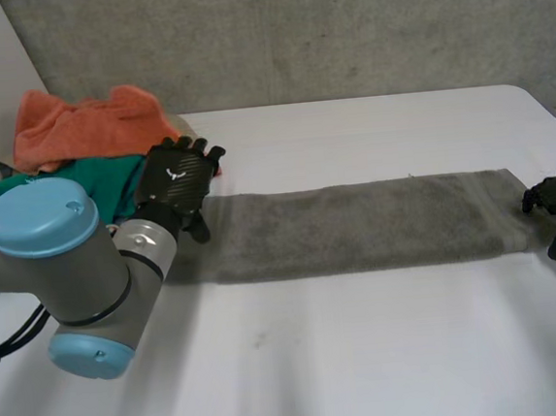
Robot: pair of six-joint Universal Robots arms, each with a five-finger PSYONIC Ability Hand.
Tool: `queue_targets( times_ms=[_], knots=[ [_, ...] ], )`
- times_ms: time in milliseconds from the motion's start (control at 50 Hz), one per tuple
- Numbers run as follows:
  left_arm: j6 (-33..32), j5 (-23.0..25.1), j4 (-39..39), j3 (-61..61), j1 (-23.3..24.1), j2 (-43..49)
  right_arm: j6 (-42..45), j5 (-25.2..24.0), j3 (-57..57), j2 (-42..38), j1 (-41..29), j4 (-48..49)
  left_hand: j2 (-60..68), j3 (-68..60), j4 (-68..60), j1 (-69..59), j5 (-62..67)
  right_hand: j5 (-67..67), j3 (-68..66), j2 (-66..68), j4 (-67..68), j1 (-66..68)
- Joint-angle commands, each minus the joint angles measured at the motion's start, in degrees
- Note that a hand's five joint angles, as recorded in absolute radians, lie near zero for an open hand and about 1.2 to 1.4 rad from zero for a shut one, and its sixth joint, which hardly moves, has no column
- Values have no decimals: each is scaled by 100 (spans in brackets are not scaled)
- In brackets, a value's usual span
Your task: Fold the laundry.
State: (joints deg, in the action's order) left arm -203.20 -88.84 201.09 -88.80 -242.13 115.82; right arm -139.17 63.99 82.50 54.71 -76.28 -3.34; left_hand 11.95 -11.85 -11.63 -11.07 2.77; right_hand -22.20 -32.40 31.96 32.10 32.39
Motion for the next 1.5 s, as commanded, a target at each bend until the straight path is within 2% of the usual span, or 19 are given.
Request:
queue_targets(
  times_ms=[20,120,220,340,440,600,760,820,840,880,1000,1080,1140,1240,1280,1360,1380,1420,1500],
  knots=[
    [-1,-19,1,-5,-9,55,-40,245,-181,-444,-18,738,-195,185,163,107,-277,-4780,-4760,4804,4790,4761],
    [-1,-28,1,-128,-44,-24,74,798,-103,-356,148,844,-195,185,163,107,-277,-4780,-4760,4804,4790,4761],
    [-1,-11,1,-382,-132,-392,1090,1334,-41,160,587,1300,-195,185,163,107,-277,-4780,-4760,4804,4790,4761],
    [-1,-2,1,-594,-220,-718,2060,1529,-41,514,457,1591,-195,185,163,107,-277,-4780,-4760,4804,4790,4761],
    [-1,-11,1,-699,-255,-911,1710,1266,-129,611,-895,1968,-195,185,163,107,-277,-4780,-4760,4804,4790,4761],
    [43,-28,-8,-849,-326,-1043,1586,28,204,558,-3423,2742,-195,185,163,107,-277,-4780,-4760,4804,4790,4761],
    [43,-11,10,-1086,-308,-1043,2060,-150,241,-398,-4763,2716,-195,185,163,107,-277,-4780,-4760,4804,4790,4761],
    [43,-11,36,-1104,-299,-1035,2105,-36,240,-444,-4800,2760,-195,185,163,107,-277,-4386,-4367,4410,4396,4367],
    [43,-11,71,-1104,-299,-1026,2018,77,240,-392,-4791,2760,-195,185,163,107,-277,-935,-915,959,945,916],
    [43,-11,106,-1113,-291,-1026,1798,358,258,-313,-4799,2786,-195,185,163,107,-277,2163,2183,-2139,-2153,-2182],
    [43,-11,133,-1060,-282,-1026,132,1299,433,503,-4169,2533,-195,185,163,107,-277,2220,2240,-2196,-2210,-2239],
    [43,-11,141,-1016,-264,-1026,-854,1187,662,952,-3773,1587,-195,185,163,107,-277,2220,2240,-2196,-2210,-2239],
    [43,-11,141,-1007,-255,-1026,-1024,1116,759,1006,-3500,1030,-195,185,163,107,-277,2220,2240,-2196,-2210,-2239],
    [43,-11,150,-1007,-194,-1000,-314,1142,1224,989,-2559,694,-195,185,163,107,-277,2220,2240,-2196,-2210,-2239],
    [43,-11,150,-1007,-159,-991,29,1160,1303,971,-2409,721,-195,185,163,107,-277,1560,1579,-1536,-1550,-1579],
    [43,-11,150,-1016,-80,-982,566,1238,1278,796,-2303,747,-195,185,163,107,-277,-2068,-2049,2092,2078,2049],
    [43,-11,150,-1034,-80,-982,610,1291,1225,734,-2303,773,-195,185,163,107,-277,-3676,-3657,3700,3686,3657],
    [43,-11,150,-1051,-71,-982,610,1414,1102,725,-2312,870,-195,185,163,107,-277,-4774,-4755,4798,4784,4755],
    [43,-11,142,-1095,-80,-1043,435,1739,882,777,-2461,1467,-195,185,163,107,-277,-4780,-4760,4804,4790,4761]
  ],
)
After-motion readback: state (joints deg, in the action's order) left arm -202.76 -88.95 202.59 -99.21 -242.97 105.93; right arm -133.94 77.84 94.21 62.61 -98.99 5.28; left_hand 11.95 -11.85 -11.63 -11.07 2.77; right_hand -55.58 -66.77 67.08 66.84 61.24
